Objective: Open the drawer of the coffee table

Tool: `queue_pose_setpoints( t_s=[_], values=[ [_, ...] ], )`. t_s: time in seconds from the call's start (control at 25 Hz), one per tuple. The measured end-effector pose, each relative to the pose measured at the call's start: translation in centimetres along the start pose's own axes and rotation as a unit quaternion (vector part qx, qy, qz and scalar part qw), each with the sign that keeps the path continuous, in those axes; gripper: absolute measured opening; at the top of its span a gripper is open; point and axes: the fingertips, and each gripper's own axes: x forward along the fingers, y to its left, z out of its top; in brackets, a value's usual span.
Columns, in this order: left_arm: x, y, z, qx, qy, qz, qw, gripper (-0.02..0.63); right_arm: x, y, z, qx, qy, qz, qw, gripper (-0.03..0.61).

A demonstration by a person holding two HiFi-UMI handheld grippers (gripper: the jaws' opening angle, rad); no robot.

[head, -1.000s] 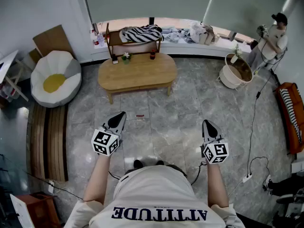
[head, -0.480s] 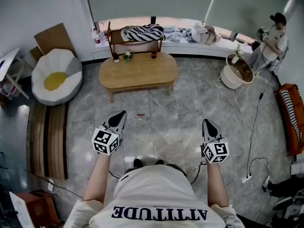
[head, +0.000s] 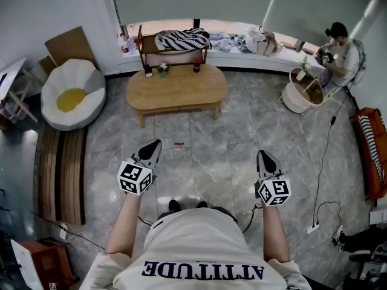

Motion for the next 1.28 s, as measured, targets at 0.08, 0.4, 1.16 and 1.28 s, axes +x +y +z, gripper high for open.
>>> queue_pose_setpoints(
  t_s=[0.08, 0.4, 1.16, 1.28],
  values=[
    [0.3, -0.4, -0.1, -0.001, 0.002, 0.002, 1.0000, 0.020, 0.0, -0.6, -0.2, 0.004, 0.001, 0.001, 1.000, 0.018],
    [1.7, -2.9, -0.2, -0.002, 0.006, 0.010, 0.9999, 0.020, -0.4, -2.9, -0.7, 0.008, -0.001, 0.017, 1.000, 0.018],
    [6.9, -7.4, -1.8, -0.012, 0.025, 0.020, 0.9994, 0.020, 1.2, -8.5, -2.9, 0.023, 0.005, 0.049, 0.999, 0.018],
    [8.4, -6.9, -1.7, -0.013, 0.026, 0.017, 0.9994, 0.020, 2.2, -9.1, -3.0, 0.024, 0.007, 0.049, 0.998, 0.018]
  ],
)
